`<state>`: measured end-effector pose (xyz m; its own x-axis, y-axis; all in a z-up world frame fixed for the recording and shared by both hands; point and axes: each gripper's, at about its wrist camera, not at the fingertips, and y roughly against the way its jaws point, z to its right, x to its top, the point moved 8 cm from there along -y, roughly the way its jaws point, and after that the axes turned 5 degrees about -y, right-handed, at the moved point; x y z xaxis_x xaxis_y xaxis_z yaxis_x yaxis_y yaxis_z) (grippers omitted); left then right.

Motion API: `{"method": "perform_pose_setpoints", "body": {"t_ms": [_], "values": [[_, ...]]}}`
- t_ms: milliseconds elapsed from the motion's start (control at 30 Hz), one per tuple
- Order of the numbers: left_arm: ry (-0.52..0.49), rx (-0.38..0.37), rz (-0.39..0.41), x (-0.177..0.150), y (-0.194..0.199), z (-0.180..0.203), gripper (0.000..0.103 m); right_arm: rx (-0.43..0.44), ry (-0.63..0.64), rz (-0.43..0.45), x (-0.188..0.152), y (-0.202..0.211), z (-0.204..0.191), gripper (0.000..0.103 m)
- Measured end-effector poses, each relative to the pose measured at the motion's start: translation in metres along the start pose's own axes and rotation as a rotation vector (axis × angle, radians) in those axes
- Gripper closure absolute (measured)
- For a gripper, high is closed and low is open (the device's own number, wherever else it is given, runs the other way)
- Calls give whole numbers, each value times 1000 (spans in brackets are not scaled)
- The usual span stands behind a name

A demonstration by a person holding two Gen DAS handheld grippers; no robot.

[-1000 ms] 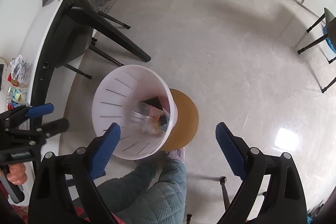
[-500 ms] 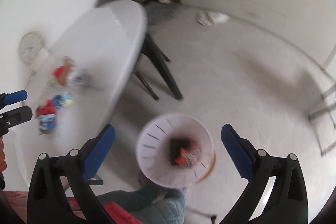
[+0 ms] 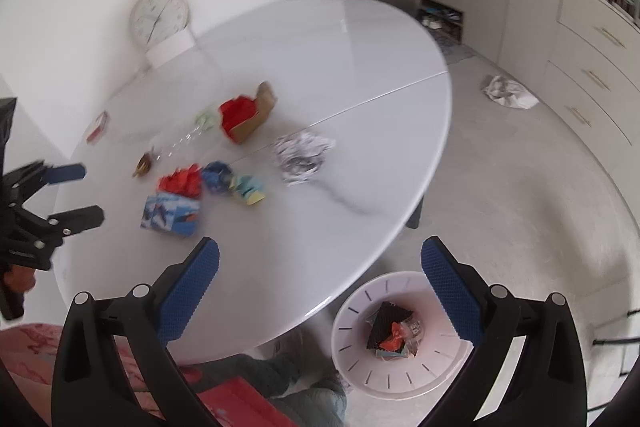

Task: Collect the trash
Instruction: 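Grasp the blue patterned box with the left tool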

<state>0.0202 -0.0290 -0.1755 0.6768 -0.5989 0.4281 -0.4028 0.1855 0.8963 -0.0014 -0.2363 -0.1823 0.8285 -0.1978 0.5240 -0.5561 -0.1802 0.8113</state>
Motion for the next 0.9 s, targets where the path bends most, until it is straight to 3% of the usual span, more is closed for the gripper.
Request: {"method": "perform_pose_setpoints", "body": {"t_ms": [233,467,600,667,800,900], "values": [[-388,0,-70,-21,-44,1,8,-27,-4,-71,-15,-9,-13,3],[-638,-50,-80,-24,-84,8,8,-95,-132,-140,-46,-8,-8,3],[-686,-108,-84,-27,-97,10,21,-123,-190,-169,-60,-11,-8,3],[-681,-110,-67,-27,-102,7,23,-130,-216,-180,-64,-14,-10,3],[-631,-132,-51,-24,-103,-2,40,-127,-246,-186,-65,-22,-15,3],[-566,-168,-34,-19,-95,-8,47,-115,-248,-182,-60,-27,-23,3]]}}
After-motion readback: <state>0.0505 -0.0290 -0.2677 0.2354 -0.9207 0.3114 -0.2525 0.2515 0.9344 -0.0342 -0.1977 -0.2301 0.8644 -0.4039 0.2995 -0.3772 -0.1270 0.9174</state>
